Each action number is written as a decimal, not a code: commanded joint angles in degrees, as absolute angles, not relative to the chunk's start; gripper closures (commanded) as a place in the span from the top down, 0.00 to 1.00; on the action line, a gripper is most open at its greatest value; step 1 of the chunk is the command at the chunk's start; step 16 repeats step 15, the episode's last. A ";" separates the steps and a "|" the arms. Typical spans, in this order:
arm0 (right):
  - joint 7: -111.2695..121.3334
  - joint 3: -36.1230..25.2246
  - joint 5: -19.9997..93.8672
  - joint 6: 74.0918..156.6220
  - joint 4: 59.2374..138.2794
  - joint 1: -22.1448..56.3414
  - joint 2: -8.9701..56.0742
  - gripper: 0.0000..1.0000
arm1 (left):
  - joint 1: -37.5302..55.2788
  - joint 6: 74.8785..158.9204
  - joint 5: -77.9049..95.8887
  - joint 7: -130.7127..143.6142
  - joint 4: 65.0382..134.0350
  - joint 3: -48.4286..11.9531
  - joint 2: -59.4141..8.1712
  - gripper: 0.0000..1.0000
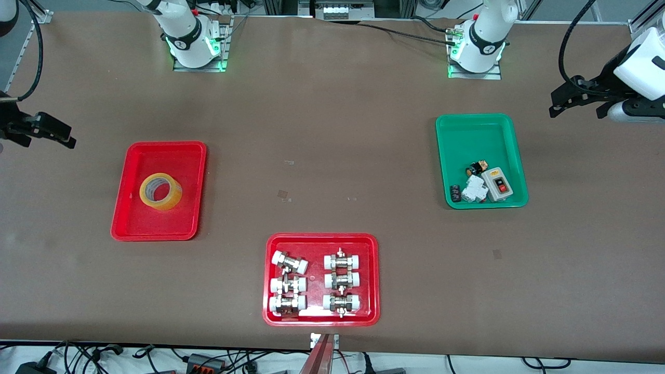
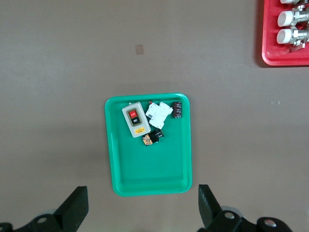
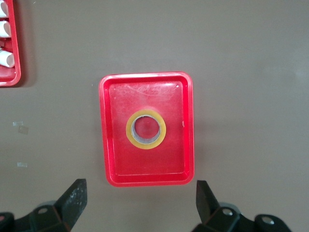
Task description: Left arm passes tape to right arm into tray
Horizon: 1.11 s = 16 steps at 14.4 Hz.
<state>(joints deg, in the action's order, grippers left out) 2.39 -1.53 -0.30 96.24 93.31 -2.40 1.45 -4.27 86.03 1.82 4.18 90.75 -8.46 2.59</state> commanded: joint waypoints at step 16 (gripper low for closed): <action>2.90 -1.58 -0.97 95.36 95.89 -2.02 -1.93 1.00 | -3.08 81.83 1.23 2.99 84.55 -9.14 -1.23 1.00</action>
